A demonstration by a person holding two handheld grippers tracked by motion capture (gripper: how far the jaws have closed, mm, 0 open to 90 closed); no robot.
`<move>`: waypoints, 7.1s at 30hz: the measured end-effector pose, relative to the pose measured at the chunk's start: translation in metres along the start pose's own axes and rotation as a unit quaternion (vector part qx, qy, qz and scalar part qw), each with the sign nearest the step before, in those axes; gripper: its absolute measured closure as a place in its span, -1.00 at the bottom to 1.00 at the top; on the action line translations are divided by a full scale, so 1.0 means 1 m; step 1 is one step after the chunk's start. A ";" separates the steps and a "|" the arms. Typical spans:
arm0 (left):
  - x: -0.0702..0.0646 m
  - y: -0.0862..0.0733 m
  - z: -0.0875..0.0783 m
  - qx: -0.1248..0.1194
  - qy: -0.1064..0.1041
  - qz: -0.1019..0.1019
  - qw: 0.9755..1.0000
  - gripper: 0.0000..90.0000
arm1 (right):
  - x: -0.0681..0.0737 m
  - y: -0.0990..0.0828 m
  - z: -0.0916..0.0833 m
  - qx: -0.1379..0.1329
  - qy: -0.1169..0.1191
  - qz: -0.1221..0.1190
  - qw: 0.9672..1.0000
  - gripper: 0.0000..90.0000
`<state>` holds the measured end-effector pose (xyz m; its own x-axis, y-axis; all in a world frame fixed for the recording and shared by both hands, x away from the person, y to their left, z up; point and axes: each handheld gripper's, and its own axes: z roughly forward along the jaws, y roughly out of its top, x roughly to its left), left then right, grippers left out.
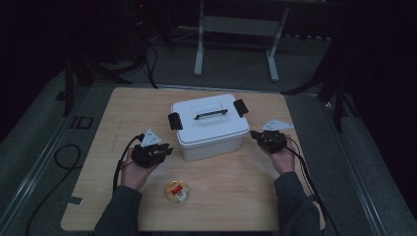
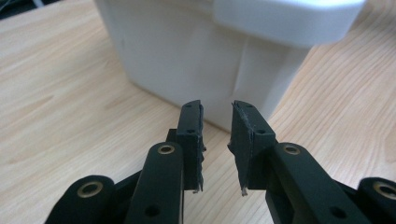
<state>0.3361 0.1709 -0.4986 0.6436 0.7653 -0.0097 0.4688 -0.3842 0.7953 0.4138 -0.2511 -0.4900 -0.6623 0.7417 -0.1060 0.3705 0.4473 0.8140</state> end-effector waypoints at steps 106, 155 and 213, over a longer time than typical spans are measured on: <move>0.043 0.007 0.007 -0.051 0.014 -0.046 0.998 0.99 | 0.050 -0.029 -0.035 -0.031 0.105 -0.066 0.992 0.64; -0.002 0.012 -0.016 -0.009 -0.006 0.032 0.999 0.86 | 0.016 -0.041 -0.060 -0.009 0.060 -0.007 0.998 0.31; 0.009 -0.059 0.013 0.078 0.007 -0.040 0.996 0.21 | 0.003 0.046 -0.102 0.066 0.029 -0.150 0.986 0.03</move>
<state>0.3222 0.1931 -0.5532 0.5928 0.8032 -0.0591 0.6065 -0.3969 0.6889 0.3626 -0.2795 -0.3952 -0.7902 0.5372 -0.2949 0.2308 0.7067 0.6688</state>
